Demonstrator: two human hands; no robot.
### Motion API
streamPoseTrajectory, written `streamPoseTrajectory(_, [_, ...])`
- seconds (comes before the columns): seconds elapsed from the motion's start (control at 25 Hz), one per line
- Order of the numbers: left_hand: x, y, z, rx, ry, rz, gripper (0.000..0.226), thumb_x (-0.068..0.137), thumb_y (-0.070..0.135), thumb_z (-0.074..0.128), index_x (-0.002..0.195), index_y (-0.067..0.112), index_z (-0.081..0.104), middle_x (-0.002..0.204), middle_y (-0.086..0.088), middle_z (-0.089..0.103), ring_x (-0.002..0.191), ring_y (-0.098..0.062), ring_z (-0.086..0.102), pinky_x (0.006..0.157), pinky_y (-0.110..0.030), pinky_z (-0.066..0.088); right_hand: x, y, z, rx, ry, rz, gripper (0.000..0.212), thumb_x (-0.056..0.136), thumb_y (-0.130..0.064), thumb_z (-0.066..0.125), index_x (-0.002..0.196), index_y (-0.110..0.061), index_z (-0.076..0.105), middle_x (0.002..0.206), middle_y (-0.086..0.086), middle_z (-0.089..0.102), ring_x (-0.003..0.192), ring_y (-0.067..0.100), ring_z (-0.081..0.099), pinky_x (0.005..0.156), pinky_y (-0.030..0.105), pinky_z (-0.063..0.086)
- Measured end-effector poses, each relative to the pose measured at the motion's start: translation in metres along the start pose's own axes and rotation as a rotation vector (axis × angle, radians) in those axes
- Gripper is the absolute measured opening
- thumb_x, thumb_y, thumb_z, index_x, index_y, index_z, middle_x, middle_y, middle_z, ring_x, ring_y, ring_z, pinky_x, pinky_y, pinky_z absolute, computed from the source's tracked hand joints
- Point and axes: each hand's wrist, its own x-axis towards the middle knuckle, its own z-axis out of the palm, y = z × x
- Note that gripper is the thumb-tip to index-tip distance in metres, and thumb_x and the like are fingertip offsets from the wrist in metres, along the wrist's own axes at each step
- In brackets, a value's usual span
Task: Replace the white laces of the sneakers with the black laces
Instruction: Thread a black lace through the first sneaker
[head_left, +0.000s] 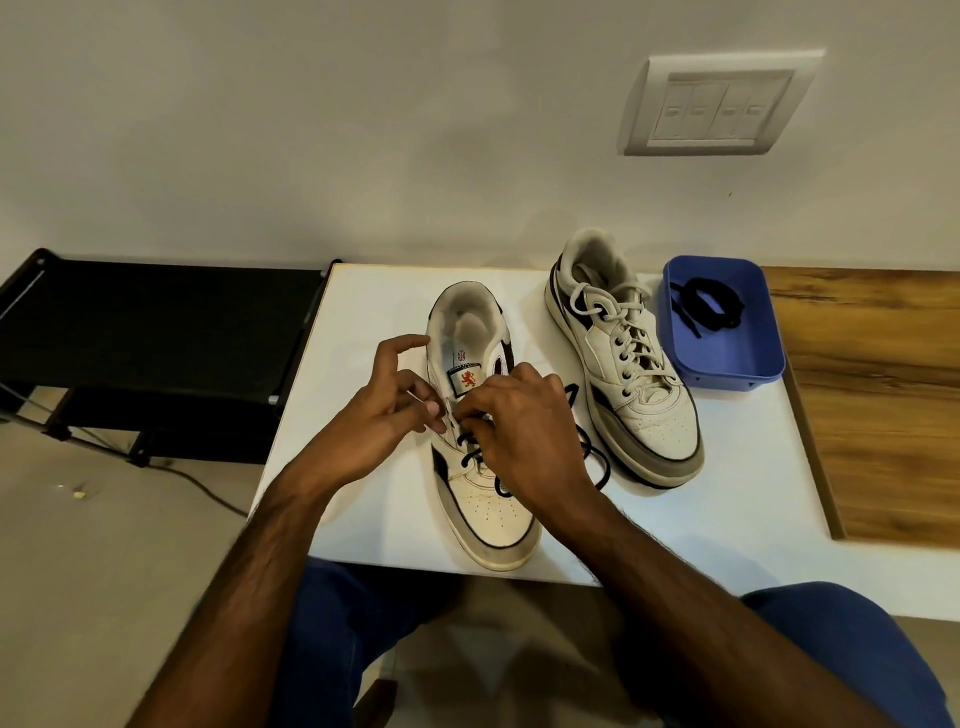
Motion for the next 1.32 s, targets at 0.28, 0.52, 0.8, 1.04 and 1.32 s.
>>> streamPoseTrajectory(0.28, [-0.002,-0.005,0.003,0.26,-0.027,0.044,0.03,0.085,0.029,0.079,0.097,0.024,0.053,0.089,0.004,0.065,0.082,-0.012,0.063,0.072,-0.024,0.051,-0.003,0.004,-0.001,0.434,-0.101,0.155,0.038,0.084,-0.007,0.069,0.106,-0.032,0.05,0.085,-0.016,0.071,0.092,0.003,0.061,0.092,0.031,0.03])
streamPoseTrajectory(0.52, [-0.005,-0.002,0.001,0.322,-0.037,0.197,0.017,0.099,0.023,0.061,0.082,0.022,0.064,0.092,0.011,0.061,0.084,-0.012,0.061,0.073,-0.026,0.045,-0.004,0.007,-0.014,0.375,-0.18,0.072,0.042,0.088,-0.01,0.068,0.118,-0.032,0.048,0.1,-0.017,0.073,0.101,0.005,0.065,0.1,0.048,0.041])
streamPoseTrajectory(0.8, [-0.018,0.017,-0.025,-0.444,0.26,0.194,0.037,0.093,0.043,0.059,0.07,0.019,0.043,0.052,0.001,0.04,0.048,-0.016,0.033,0.051,-0.031,0.033,-0.004,0.016,-0.023,0.381,-0.205,-0.026,0.041,0.091,-0.013,0.07,0.124,-0.029,0.053,0.092,-0.016,0.069,0.07,0.0,0.056,0.073,0.027,0.044])
streamPoseTrajectory(1.04, [-0.007,-0.001,0.003,0.679,-0.112,0.062,0.022,0.095,0.055,0.058,0.093,0.035,0.049,0.057,0.005,0.058,0.055,-0.014,0.054,0.057,-0.035,0.044,-0.002,0.031,-0.038,0.452,-0.197,0.029,0.041,0.088,-0.012,0.062,0.124,-0.03,0.065,0.084,-0.01,0.06,0.077,0.011,0.06,0.075,0.034,0.054])
streamPoseTrajectory(1.32, [-0.017,0.018,-0.023,-0.677,0.182,0.346,0.022,0.093,0.018,0.047,0.072,0.016,0.053,0.085,-0.002,0.058,0.078,-0.019,0.054,0.068,-0.026,0.045,-0.001,0.037,-0.032,0.247,-0.21,-0.051,0.047,0.085,-0.021,0.061,0.127,-0.041,0.057,0.069,-0.015,0.057,0.069,0.001,0.057,0.086,0.036,0.05])
